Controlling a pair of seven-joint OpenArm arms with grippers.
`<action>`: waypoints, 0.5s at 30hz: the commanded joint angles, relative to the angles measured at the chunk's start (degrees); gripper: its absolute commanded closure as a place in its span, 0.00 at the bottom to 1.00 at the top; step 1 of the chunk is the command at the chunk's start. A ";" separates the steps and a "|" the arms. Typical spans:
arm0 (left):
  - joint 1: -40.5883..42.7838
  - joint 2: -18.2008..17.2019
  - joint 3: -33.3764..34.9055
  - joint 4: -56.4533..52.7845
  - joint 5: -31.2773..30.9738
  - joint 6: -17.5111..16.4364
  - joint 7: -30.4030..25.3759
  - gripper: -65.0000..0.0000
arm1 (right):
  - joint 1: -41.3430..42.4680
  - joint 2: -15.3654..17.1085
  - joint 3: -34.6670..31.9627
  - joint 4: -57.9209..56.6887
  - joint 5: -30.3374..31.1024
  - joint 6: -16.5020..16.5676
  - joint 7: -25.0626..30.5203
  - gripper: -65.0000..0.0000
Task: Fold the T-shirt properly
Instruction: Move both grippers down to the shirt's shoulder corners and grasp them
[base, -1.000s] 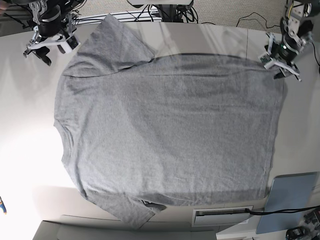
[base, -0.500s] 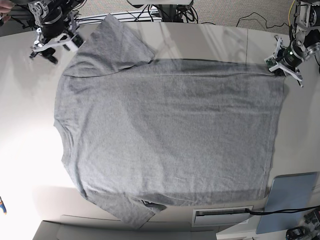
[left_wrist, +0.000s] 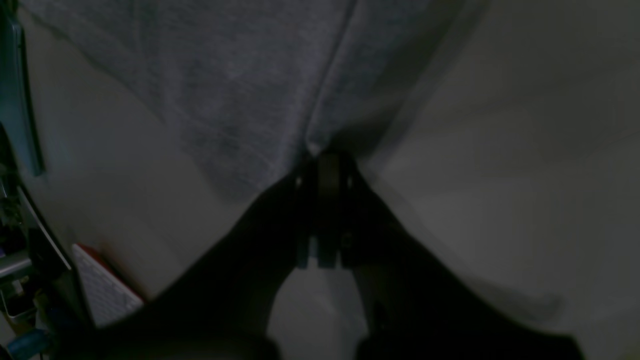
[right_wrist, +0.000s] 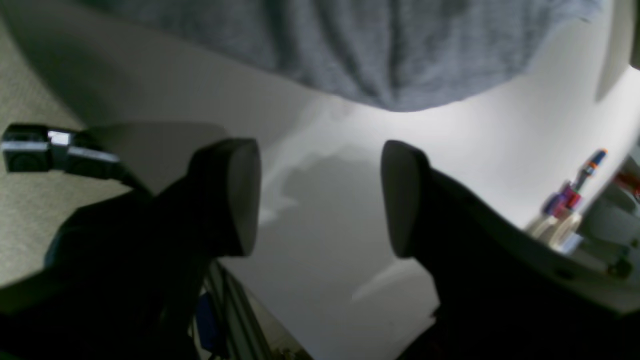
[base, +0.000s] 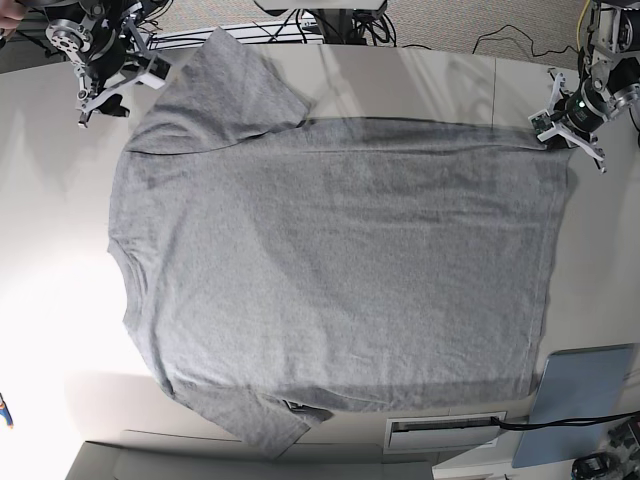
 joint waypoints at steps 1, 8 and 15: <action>1.14 0.02 0.70 -0.63 0.46 -3.23 1.33 1.00 | 0.09 1.16 0.33 0.35 -0.55 -0.70 0.85 0.43; 0.98 0.96 0.70 -0.55 -0.57 -1.73 1.36 1.00 | 2.45 1.46 -1.36 -0.66 1.16 0.98 1.20 0.43; 0.98 0.92 0.70 -0.55 -0.55 -1.73 1.40 1.00 | 6.69 1.42 -9.84 -2.78 -1.11 0.94 -1.49 0.43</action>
